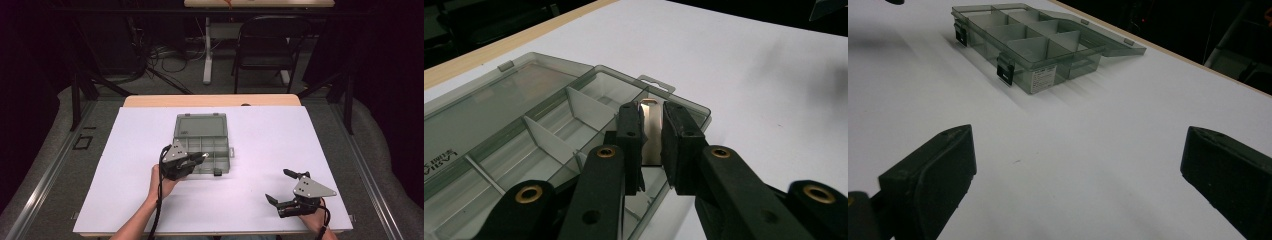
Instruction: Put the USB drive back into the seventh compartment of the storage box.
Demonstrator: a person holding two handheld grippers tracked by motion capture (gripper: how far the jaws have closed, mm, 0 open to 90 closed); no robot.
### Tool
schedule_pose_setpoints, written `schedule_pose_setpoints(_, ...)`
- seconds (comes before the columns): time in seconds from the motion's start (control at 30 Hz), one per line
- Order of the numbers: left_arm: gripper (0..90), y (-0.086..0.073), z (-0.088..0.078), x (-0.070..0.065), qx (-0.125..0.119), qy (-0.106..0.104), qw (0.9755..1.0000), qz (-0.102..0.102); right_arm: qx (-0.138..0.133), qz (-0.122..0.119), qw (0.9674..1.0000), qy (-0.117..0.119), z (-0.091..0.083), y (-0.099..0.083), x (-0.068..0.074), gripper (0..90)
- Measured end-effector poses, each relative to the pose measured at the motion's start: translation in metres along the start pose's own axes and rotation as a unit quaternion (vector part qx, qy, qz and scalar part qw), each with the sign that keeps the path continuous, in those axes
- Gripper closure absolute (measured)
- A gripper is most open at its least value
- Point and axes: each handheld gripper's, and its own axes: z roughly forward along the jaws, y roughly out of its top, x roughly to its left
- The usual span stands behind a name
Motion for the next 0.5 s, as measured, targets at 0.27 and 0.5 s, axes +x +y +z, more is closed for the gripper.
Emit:
schedule_pose_setpoints(0.27,78.8,-0.0037,0.0028,0.0033,0.001,0.011,0.9999,-0.011,0.002,0.001,1.0000,-0.002,0.0004,0.0001,-0.0001,0.8)
schedule_pose_setpoints(0.5,78.8,-0.0072,0.0065,0.0075,-0.003,0.019,0.9995,-0.025,0.000,-0.003,1.0000,0.000,0.0004,0.0007,0.0013,0.8)
